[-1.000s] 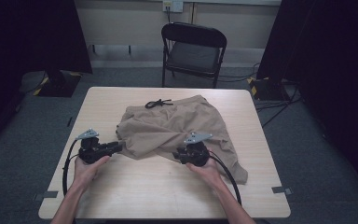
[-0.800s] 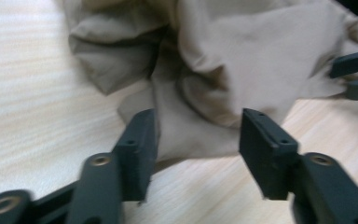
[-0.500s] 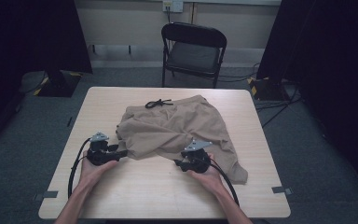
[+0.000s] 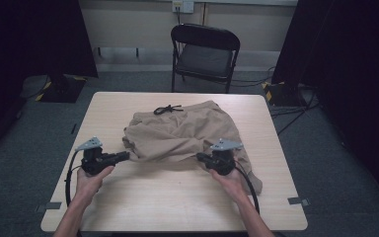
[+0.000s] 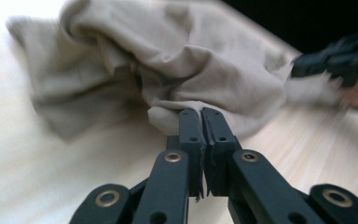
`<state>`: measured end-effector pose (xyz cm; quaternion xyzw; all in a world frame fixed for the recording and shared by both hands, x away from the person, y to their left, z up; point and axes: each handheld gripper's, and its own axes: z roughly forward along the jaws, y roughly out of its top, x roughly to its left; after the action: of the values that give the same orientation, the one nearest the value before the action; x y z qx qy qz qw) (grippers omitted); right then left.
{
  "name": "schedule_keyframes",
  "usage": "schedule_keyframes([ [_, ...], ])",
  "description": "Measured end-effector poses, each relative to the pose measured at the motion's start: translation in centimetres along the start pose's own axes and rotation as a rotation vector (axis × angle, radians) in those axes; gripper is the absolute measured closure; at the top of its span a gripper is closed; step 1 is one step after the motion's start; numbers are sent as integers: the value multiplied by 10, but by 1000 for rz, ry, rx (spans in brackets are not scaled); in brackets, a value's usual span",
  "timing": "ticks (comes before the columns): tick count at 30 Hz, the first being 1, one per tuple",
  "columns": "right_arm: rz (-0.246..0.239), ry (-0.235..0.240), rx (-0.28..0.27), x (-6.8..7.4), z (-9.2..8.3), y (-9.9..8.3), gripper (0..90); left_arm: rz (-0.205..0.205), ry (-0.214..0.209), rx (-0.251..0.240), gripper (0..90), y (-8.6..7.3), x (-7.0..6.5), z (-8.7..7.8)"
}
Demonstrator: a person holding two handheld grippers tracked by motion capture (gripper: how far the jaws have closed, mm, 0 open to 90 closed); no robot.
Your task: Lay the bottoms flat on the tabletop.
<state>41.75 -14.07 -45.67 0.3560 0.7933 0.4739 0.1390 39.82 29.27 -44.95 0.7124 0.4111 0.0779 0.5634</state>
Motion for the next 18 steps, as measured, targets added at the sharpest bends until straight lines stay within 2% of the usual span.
schedule_keyframes([
  [2, 25, -8, -33, -9, -8, 6, 885, -32, -6, -28, 878, 5, 3, -2],
  [4, 32, 1, -44, -14, -11, 9, 886, -97, -18, -43, 866, 4, 8, 2],
  [5, 33, -9, -41, -15, -11, 10, 886, -115, 14, -44, 837, 2, 10, 5],
  [7, 38, -31, -27, -17, -9, 8, 887, -122, 41, -45, 807, -4, 13, 8],
  [9, 47, -47, -12, -23, -6, 5, 887, -135, 60, -11, 746, -9, 17, 11],
  [12, 64, -63, 12, -30, -3, -2, 887, -90, 25, 47, 711, -10, 10, 13],
  [14, 66, -67, 21, -33, -3, -5, 887, -19, 9, 98, 706, -11, -3, 14],
  [18, 70, -75, 24, -33, -8, -10, 887, 48, -75, 165, 700, -28, -29, 14],
])
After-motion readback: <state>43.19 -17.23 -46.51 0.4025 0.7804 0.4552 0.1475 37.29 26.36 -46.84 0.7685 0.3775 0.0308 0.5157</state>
